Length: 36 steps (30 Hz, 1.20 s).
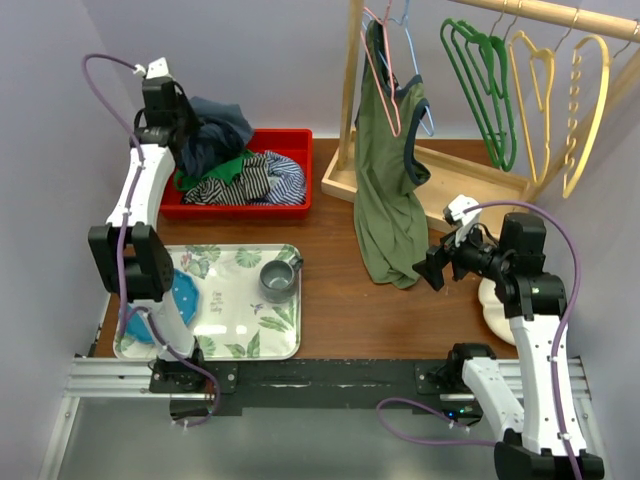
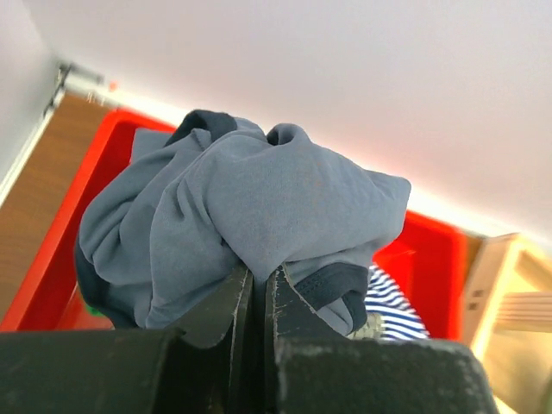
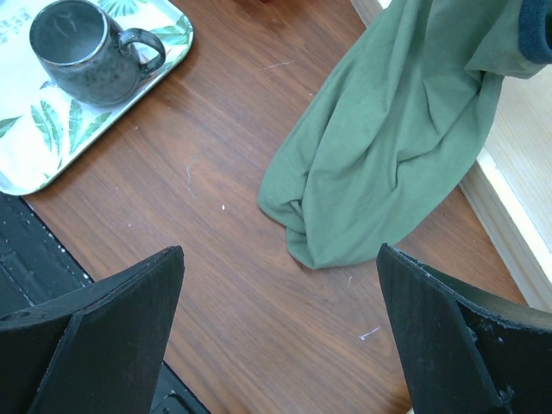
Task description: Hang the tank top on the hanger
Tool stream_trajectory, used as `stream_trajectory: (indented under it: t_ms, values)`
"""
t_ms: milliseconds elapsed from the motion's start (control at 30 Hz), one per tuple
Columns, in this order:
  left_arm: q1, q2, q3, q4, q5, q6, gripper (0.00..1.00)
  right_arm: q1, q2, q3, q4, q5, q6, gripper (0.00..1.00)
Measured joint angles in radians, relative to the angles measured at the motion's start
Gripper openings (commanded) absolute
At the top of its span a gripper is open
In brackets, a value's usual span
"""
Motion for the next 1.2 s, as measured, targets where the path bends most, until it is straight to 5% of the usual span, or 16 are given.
stream_trajectory:
  t_ms: [500,700,1200]
  values:
    - [-0.002,-0.283,0.069,0.086,0.177,-0.091,0.0,-0.002,-0.009,0.004,-0.024,-0.025,-0.036,0.99]
    - [-0.105,-0.36,0.016,0.119,0.305,-0.131,0.0,-0.002,0.023,0.087,-0.137,-0.064,-0.164,0.99]
    - [-0.396,-0.77,-0.43,0.236,0.566,-0.261,0.0,-0.002,0.011,0.183,-0.262,-0.164,-0.331,0.99]
